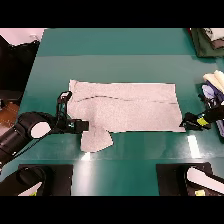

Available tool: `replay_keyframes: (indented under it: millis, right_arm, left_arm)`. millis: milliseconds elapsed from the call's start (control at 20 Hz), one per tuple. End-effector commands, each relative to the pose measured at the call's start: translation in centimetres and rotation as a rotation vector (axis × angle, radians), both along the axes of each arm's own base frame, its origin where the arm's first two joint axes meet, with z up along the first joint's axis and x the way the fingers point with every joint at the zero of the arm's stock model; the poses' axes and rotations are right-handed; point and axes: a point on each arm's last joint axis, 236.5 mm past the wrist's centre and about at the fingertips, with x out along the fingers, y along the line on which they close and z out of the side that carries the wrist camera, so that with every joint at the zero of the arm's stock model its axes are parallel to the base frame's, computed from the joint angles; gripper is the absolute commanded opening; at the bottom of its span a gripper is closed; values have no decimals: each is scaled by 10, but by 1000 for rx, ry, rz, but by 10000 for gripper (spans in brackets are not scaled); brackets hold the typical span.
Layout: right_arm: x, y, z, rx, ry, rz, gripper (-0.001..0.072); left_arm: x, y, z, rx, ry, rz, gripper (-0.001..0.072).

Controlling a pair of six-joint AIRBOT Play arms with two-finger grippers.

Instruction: Fold the shirts.

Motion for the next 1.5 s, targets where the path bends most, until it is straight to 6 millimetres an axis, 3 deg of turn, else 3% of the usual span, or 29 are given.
replay_keyframes:
  millis: [0, 50, 100, 150, 300, 450, 550, 650, 850, 1000, 1250, 1450]
  right_arm:
    - [-2, 9, -3, 2, 6, 36, 333]
    - [-1, 12, -3, 2, 7, 45, 232]
    - [-2, 13, -2, 3, 8, 55, 81]
    - [-4, 15, -2, 8, 15, 62, 11]
    - [-17, 18, 12, 26, 34, 82, 10]
    - [-21, 11, 45, -7, -53, 50, 9]
    - [-12, 7, 68, -41, -141, 26, 8]
    - [5, 7, 87, -63, -230, 20, 8]
    - [52, 7, 113, -121, -390, 42, 8]
    - [85, 13, 121, -130, -440, 76, 8]
    - [142, 20, 115, -126, -465, 101, 8]
    - [181, 26, 103, -122, -472, 121, 8]
  left_arm:
    - [0, 0, 0, 0, 0, -2, 24]
    - [-1, 0, 0, 2, 3, -3, 24]
    - [-2, 1, -1, 7, 9, -5, 24]
    - [-6, 3, -2, 15, 19, -10, 24]
    - [-21, 13, 7, 54, 45, -51, 23]
    - [-33, 18, 45, 21, -2, -66, 22]
    - [-40, 22, 65, 3, -28, -73, 23]
    - [-35, 24, 72, 1, -70, -75, 24]
    - [17, 34, 94, 39, -314, -29, 24]
    - [54, 54, 106, 79, -433, 52, 24]
    - [118, 87, 116, 61, -560, 209, 24]
    - [156, 98, 102, 59, -590, 267, 24]
